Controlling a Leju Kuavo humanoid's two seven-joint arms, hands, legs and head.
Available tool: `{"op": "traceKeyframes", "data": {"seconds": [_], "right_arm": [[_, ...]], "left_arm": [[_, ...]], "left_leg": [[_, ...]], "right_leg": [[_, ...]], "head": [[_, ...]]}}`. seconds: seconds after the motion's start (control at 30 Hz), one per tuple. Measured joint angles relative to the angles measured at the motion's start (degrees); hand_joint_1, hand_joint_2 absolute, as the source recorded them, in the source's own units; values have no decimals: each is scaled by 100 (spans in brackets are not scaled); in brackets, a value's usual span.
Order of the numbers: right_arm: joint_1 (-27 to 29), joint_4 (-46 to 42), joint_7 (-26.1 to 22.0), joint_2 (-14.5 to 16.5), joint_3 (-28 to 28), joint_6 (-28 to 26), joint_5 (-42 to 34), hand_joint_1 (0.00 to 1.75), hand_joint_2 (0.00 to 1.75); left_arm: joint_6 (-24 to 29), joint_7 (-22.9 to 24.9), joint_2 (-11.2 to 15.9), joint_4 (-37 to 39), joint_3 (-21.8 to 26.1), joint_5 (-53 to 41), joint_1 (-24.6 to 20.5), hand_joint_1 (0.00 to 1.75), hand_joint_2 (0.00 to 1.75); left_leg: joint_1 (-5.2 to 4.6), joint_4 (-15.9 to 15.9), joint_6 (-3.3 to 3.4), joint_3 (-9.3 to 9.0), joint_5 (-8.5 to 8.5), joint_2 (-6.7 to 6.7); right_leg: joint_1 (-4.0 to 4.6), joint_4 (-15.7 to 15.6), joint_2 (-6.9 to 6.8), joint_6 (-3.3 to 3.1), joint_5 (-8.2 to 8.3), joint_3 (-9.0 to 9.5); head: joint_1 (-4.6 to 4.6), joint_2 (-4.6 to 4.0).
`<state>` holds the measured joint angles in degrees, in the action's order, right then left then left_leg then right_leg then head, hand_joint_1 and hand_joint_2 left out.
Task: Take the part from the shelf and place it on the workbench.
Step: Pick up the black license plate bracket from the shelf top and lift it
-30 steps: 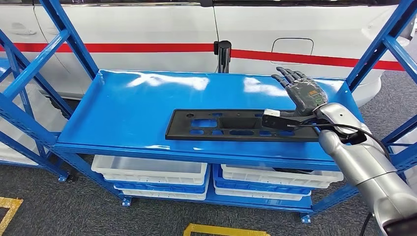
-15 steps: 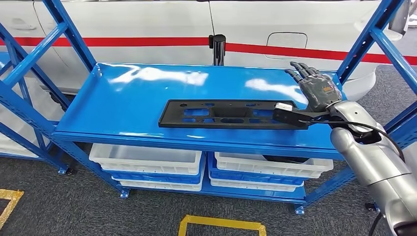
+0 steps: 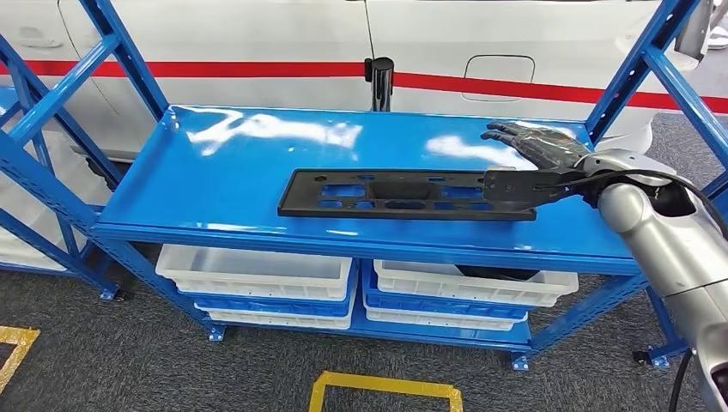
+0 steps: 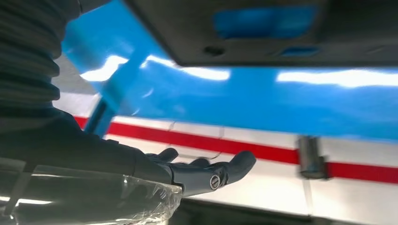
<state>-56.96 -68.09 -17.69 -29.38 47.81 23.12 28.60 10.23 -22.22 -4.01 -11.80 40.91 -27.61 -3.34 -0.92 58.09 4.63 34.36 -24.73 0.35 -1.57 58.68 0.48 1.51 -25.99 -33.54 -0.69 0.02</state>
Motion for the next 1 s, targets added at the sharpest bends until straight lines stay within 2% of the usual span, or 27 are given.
{"op": "traceKeyframes", "data": {"seconds": [0.07,0.17,0.2,0.23,0.27,0.33,0.37,0.4,0.47,0.5,0.57,0.6,0.67,0.7,0.73,0.77,0.83,0.87,0.9,0.93,1.0], "right_arm": [[-168,-51,13,-49,127,147,-299,0,175],[-361,-74,37,-137,328,212,-502,0,175],[-375,-75,40,-159,381,220,-528,0,175],[-386,-76,42,-178,429,238,-553,0,175],[-408,-76,42,-194,475,267,-577,0,175],[-488,-76,42,-226,556,325,-618,0,175],[-533,-76,42,-240,595,346,-632,0,175],[-566,-77,43,-254,628,358,-639,0,175],[-598,-78,45,-274,688,374,-645,0,175],[-606,-79,47,-281,711,379,-647,0,175],[-636,-84,50,-287,757,392,-670,0,175],[-653,-85,56,-286,781,398,-680,0,175],[-660,-86,98,-277,861,390,-650,0,175],[-646,-86,135,-266,919,372,-606,0,175],[-622,-83,179,-249,994,343,-544,0,175],[-590,-75,226,-226,1082,302,-469,0,175],[-511,-24,312,-145,1272,173,-305,0,175],[-460,30,343,-94,1366,76,-218,0,175],[-402,101,362,-41,1457,-35,-135,0,175],[-327,181,370,11,1544,-154,-62,0,175],[-150,331,366,96,1700,-366,28,0,175]], "left_arm": [[4,24,1,0,39,0,-8,0,0],[6,58,-10,1,100,0,-15,0,0],[5,72,-16,2,114,0,-14,0,0],[5,87,-23,3,124,-1,-12,0,0],[4,103,-29,3,131,-1,-12,0,0],[3,122,-37,3,139,-3,-12,0,0],[3,128,-38,3,147,-4,-14,0,0],[2,129,-37,3,155,-6,-15,0,0],[3,132,-36,4,169,-8,-14,0,0],[3,133,-31,3,173,-9,-13,0,0],[1,133,-29,2,180,-11,-15,0,0],[-1,132,-28,2,185,-13,-16,0,0],[-3,129,-32,3,207,-19,-14,0,0],[-3,128,-33,3,220,-27,-12,0,0],[-4,126,-34,4,232,-38,-11,0,0],[-6,124,-36,4,239,-55,-11,0,0],[-8,121,-33,4,248,-100,-16,0,0],[-9,117,-31,3,249,-128,-24,0,0],[-10,111,-29,3,250,-154,-34,0,0],[-11,104,-27,3,250,-179,-43,0,0],[-13,93,-26,3,250,-223,-52,0,0]], "left_leg": [[23,-139,3,-49,85,20],[28,-188,2,-52,125,25],[27,-186,1,-50,125,23],[27,-182,-1,-48,124,20],[28,-177,-7,-49,122,18],[23,-145,-42,-45,104,16],[12,-116,-72,-32,89,16],[0,-91,-104,-14,80,16],[-10,-68,-160,18,85,18],[0,-58,-183,30,84,17],[29,139,-253,119,-61,-2],[53,398,-298,234,-219,-12],[105,1144,-378,581,-578,-22],[127,1446,-400,726,-676,-21],[141,1565,-409,784,-674,-21],[150,1455,-406,725,-568,-21],[153,704,-360,323,-213,-25],[140,334,-336,122,-93,-25],[126,85,-311,-9,-33,-26],[107,-24,-290,-59,-32,-28],[84,-68,-227,-65,-14,-32]], "right_leg": [[24,186,-16,2,-109,-115],[29,1173,-27,-52,-523,-600],[27,1428,-28,-34,-589,-727],[25,1485,-29,7,-567,-758],[18,1308,-32,62,-458,-673],[-7,540,-51,157,-154,-301],[-10,212,-54,156,-43,-140],[-7,14,-54,129,19,-42],[20,-60,-36,43,58,-9],[5,-64,-31,11,74,-12],[-31,-76,-26,-41,96,-11],[-47,-80,-26,-66,104,-12],[-35,-80,-25,-96,111,-27],[-30,-79,-25,-100,113,-34],[-26,-79,-25,-100,113,-37],[-26,-79,-25,-99,114,-36],[-26,-80,-22,-95,117,-25],[-12,-81,-21,-85,120,-24],[-2,-83,-21,-72,125,-26],[4,-87,-25,-50,131,-28],[11,-121,-33,18,151,-30]], "head": [[7,0],[12,0],[13,0],[16,0],[19,0],[19,0],[16,0],[14,0],[9,0],[11,0],[-10,0],[-21,0],[-41,0],[-39,1],[-40,1],[-40,1],[-41,0],[-39,0],[-37,0],[-36,0],[-36,0]]}}
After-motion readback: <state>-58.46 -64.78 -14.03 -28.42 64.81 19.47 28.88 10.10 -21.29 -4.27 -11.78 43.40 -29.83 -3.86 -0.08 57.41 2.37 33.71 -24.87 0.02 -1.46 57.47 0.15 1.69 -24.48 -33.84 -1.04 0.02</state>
